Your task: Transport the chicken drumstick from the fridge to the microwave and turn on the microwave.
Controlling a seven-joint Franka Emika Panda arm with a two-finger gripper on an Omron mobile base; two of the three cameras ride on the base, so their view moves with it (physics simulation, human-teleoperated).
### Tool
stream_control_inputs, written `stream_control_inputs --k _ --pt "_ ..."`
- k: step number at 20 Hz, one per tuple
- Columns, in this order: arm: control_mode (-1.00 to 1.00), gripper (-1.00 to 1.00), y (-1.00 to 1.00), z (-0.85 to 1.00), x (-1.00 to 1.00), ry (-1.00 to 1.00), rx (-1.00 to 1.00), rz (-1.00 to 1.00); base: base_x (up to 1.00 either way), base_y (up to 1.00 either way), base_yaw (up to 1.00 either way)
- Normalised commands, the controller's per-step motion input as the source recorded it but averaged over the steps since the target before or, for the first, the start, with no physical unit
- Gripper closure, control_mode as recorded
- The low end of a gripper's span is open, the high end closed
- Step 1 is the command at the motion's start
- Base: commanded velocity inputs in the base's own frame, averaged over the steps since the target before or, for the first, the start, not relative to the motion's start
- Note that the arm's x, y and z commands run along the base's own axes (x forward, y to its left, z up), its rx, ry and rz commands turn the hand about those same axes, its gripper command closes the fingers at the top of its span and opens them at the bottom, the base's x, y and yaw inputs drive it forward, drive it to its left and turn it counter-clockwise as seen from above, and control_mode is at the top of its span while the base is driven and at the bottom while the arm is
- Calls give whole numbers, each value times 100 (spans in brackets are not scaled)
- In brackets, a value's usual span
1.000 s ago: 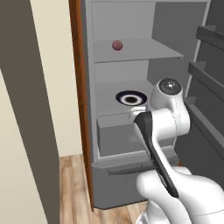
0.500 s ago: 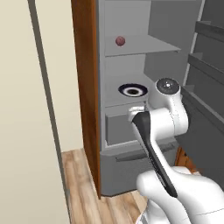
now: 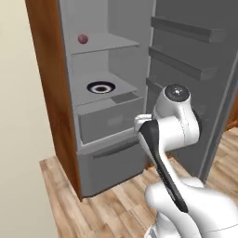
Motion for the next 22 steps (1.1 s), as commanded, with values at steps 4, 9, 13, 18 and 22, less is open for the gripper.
stream_control_inputs --k 4,9,13,18,22 --pt "100 100 0 0 0 0 0 0 -45 15 -76" --pt "100 100 0 0 0 0 0 0 -38 12 -82" --pt "100 100 0 0 0 0 0 0 -39 12 -81" --pt "100 100 0 0 0 0 0 0 -33 0 -72" --pt "100 100 0 0 0 0 0 0 -16 -14 -67"
